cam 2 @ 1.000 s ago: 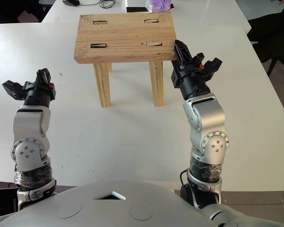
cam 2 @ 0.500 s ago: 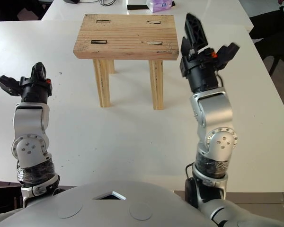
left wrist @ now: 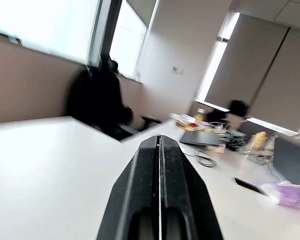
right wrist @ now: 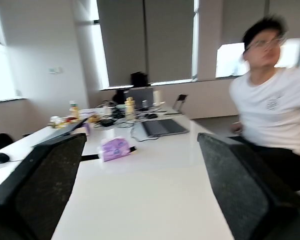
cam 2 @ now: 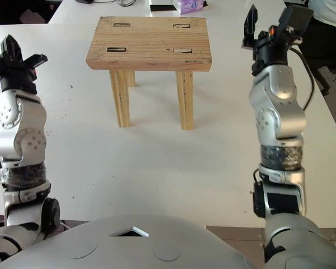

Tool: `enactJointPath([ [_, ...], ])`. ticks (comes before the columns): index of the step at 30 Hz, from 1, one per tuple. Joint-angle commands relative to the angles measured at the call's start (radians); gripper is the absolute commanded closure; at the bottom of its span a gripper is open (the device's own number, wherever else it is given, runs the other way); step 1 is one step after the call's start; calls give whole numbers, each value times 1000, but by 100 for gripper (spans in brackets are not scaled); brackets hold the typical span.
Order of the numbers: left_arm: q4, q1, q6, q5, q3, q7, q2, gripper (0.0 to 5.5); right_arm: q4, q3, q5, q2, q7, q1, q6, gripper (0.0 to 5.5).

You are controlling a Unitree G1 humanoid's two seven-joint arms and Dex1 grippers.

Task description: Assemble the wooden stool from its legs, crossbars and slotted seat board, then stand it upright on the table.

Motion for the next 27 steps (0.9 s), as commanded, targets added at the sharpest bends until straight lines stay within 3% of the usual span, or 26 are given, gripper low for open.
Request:
enactJointPath([
  [1,241,-236,-105,187,-62,-26,-24,550,286,69,-239,53,-52,-210,-90,139],
  [7,439,-363,-231,279,-48,-44,-81,550,427,61,-353,146,-67,-286,-191,139],
  [20,364,-255,-214,320,21,-47,-142,550,293,26,-452,226,-47,-167,-181,139],
  [27,268,-181,-131,307,64,-67,-139,550,144,35,-484,269,-18,-64,-102,248],
])
